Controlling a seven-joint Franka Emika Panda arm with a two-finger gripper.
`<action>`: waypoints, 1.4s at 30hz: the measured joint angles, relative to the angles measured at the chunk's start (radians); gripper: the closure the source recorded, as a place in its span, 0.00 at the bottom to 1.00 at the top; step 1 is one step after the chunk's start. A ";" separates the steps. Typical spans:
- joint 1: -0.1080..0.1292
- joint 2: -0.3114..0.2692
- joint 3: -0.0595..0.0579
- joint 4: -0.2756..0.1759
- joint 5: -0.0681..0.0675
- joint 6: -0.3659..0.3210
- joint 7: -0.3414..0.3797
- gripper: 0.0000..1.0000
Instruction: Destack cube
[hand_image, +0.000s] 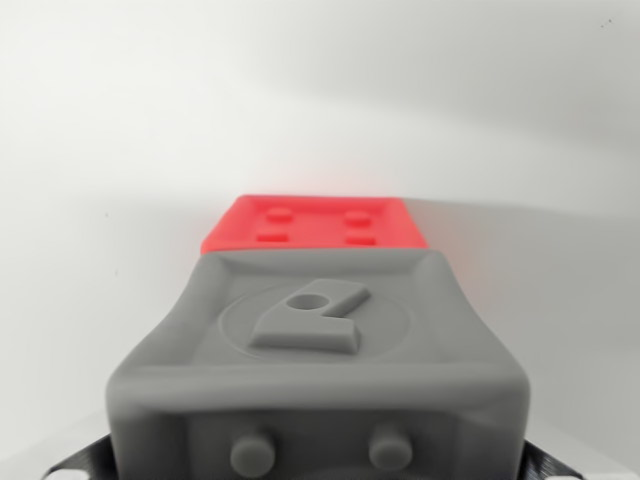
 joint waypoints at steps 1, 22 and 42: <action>0.000 0.000 0.000 0.000 0.000 0.000 0.000 1.00; 0.002 -0.055 -0.003 -0.006 -0.003 -0.044 0.002 1.00; 0.020 -0.162 -0.005 -0.026 -0.021 -0.132 0.013 1.00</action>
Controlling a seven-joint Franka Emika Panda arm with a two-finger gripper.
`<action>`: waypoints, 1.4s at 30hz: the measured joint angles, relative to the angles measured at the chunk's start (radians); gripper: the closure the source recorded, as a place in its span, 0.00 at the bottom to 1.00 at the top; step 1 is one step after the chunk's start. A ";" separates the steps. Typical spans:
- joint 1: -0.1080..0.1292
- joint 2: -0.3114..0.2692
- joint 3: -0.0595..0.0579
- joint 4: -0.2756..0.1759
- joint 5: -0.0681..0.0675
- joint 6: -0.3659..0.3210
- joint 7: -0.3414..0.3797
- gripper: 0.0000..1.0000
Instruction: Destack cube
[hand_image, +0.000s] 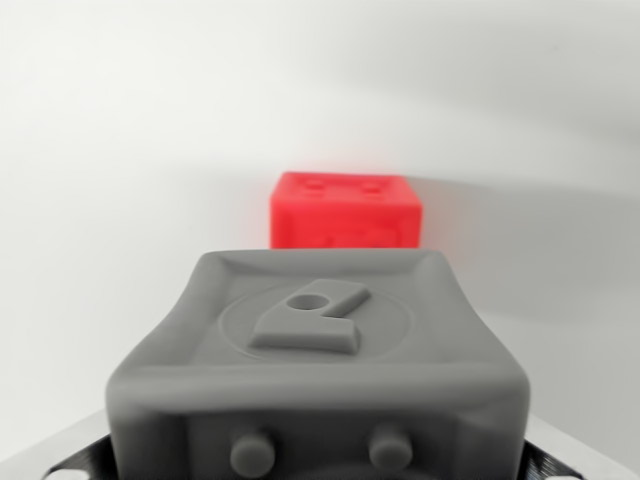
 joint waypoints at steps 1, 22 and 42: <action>0.003 -0.002 0.001 -0.003 0.000 0.000 0.001 1.00; 0.061 -0.059 0.017 -0.057 -0.012 0.000 0.011 1.00; 0.117 -0.108 0.040 -0.100 -0.022 -0.004 0.025 1.00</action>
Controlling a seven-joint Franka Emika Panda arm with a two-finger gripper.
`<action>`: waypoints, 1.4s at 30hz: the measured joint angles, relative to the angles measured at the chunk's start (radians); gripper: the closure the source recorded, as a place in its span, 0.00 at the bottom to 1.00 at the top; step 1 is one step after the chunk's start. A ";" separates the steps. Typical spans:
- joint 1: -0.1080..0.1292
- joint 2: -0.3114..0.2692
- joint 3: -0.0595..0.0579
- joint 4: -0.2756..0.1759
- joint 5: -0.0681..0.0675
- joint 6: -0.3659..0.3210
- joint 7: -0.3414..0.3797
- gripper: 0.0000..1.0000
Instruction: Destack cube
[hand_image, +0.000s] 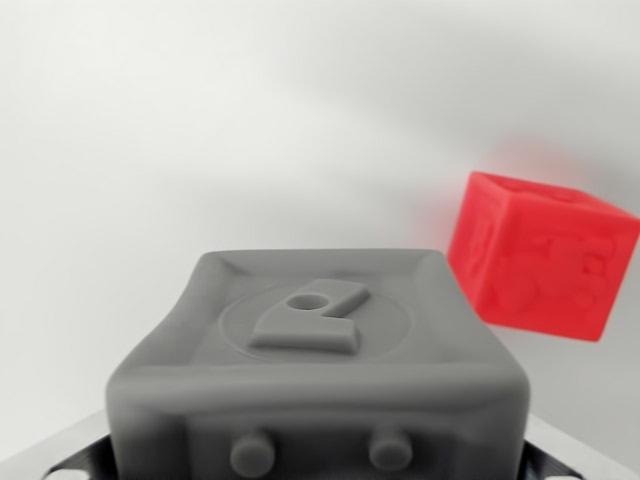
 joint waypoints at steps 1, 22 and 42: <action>0.003 -0.002 0.002 -0.002 0.000 -0.001 0.001 1.00; 0.056 -0.044 0.034 -0.033 -0.006 -0.011 0.017 1.00; 0.100 -0.071 0.068 -0.050 -0.007 -0.020 0.031 1.00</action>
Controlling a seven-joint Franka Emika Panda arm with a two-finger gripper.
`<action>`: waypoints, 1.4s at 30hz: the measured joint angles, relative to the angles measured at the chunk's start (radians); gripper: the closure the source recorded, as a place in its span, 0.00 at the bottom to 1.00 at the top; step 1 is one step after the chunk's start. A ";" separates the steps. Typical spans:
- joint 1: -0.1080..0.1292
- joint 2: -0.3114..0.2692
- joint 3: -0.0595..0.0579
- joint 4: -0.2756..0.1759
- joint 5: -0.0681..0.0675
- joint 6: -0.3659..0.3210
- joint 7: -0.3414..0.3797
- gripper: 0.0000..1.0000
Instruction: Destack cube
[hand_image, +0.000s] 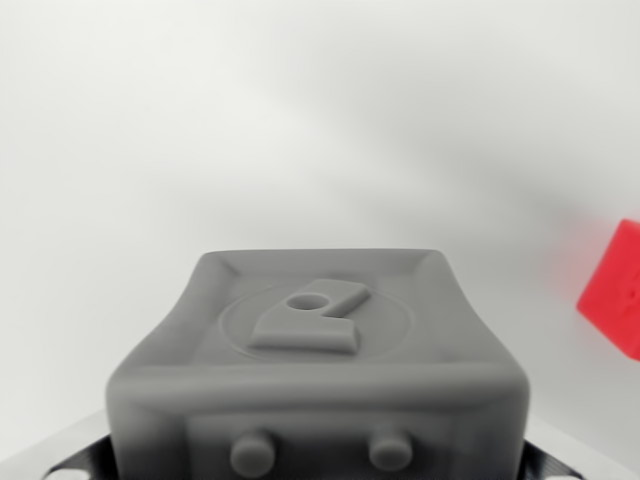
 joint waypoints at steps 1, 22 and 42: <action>0.000 0.003 0.000 0.000 0.000 0.003 0.000 1.00; 0.000 0.181 -0.003 -0.002 -0.014 0.175 0.010 1.00; 0.011 0.318 -0.015 0.019 -0.017 0.291 0.012 1.00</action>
